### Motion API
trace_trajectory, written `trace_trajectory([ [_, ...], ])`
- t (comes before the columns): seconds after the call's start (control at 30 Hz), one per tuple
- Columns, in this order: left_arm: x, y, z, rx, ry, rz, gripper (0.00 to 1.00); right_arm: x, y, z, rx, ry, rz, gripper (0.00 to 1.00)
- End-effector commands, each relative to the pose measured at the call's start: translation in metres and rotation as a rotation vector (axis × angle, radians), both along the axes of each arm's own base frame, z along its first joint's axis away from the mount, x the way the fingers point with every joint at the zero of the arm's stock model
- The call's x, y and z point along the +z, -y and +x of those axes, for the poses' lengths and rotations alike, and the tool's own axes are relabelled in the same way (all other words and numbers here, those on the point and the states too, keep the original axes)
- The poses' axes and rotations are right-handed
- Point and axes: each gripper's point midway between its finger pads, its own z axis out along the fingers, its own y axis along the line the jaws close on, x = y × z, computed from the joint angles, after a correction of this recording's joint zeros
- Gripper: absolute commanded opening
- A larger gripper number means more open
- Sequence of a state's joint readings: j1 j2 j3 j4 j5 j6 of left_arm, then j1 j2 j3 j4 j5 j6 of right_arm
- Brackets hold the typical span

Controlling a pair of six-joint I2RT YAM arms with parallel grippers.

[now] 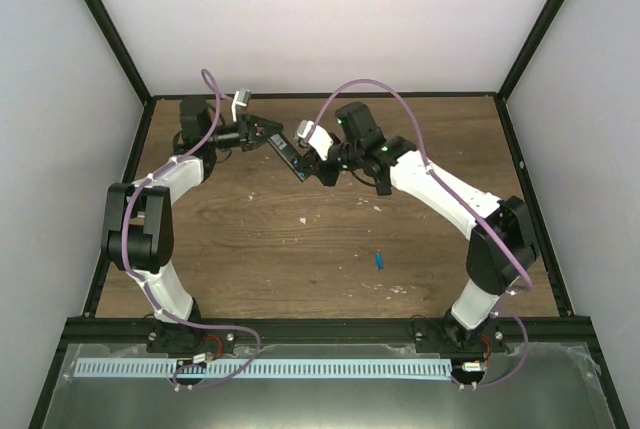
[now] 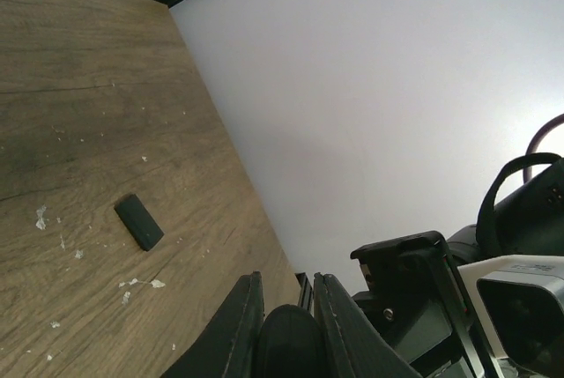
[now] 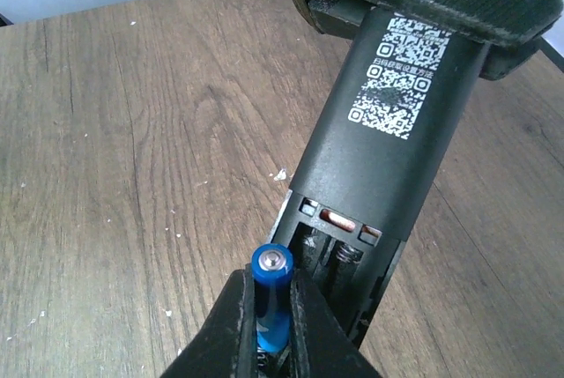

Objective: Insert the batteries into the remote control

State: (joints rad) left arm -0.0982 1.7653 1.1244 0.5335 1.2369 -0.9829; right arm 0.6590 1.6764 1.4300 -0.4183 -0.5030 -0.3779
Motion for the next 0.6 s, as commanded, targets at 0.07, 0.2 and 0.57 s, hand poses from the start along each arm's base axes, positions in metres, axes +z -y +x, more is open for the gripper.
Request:
trace_trajectory([
  [0.07, 0.0136, 0.0023, -0.0021, -0.017, 0.050, 0.007, 0.00, -0.0164, -0.0028, -0.0005, 0.001, 0.002, -0.084, 0.09],
  [0.2, 0.0140, 0.0023, -0.0028, -0.017, 0.052, 0.009, 0.00, -0.0195, -0.0018, 0.0012, -0.007, 0.007, -0.099, 0.12],
  [0.57, 0.0121, 0.0015, -0.0031, -0.012, 0.049, 0.009, 0.00, -0.0155, -0.0008, 0.0062, -0.032, 0.033, -0.099, 0.07],
])
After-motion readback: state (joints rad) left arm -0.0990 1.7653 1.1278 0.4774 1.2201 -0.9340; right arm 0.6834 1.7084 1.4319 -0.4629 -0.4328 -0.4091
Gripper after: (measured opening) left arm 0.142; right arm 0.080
